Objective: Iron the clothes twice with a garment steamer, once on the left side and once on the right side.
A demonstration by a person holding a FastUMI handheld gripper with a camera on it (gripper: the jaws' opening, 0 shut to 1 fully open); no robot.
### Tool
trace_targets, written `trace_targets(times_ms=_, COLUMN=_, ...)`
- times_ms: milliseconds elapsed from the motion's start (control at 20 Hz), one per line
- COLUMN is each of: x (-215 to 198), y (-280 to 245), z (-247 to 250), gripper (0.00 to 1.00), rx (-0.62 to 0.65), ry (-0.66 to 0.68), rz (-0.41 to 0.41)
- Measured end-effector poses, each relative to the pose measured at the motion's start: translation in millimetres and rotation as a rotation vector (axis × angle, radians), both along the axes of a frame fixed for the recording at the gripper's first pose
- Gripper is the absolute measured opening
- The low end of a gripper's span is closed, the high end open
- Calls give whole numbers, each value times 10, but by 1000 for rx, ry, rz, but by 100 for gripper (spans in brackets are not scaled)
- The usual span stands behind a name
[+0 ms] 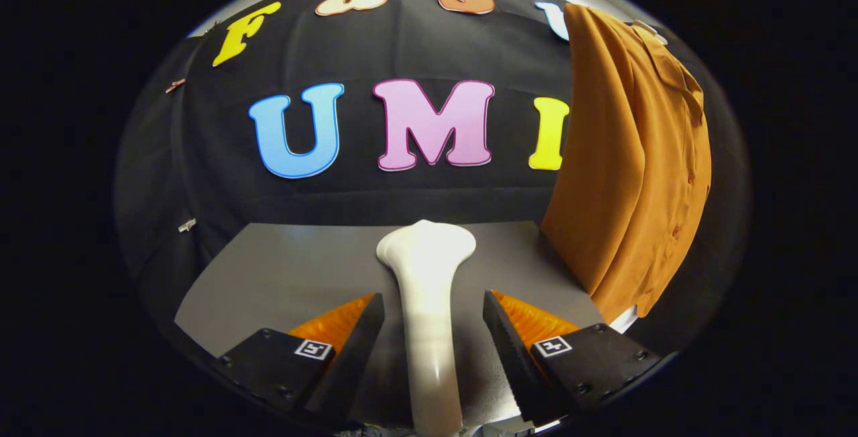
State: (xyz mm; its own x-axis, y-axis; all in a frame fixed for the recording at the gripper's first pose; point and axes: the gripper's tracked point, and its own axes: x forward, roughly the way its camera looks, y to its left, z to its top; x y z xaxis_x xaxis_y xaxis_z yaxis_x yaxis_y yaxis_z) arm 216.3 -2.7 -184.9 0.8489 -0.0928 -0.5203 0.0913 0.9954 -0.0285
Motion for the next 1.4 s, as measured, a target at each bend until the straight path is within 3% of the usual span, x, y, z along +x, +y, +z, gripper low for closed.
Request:
trace_targets(times_ms=400, x=139, y=16, z=-290, gripper=82, rx=-17, ry=111, rz=1)
trace_targets(times_ms=450, x=117, y=28, z=-313, gripper=63, rx=-19, ry=126, rz=2)
trace_targets(times_ms=550, x=108, y=52, z=-292, gripper=47, rx=-14, ry=130, rz=8)
trace_targets(times_ms=650, x=108, y=57, z=-285, gripper=43, rx=-22, ry=125, rz=18)
trace_targets(times_ms=1050, x=36, y=73, z=26, gripper=43, rx=-19, ry=36, rz=22)
trace_targets(times_ms=1400, x=-371, y=89, z=597, gripper=43, rx=-47, ry=-103, rz=-6)
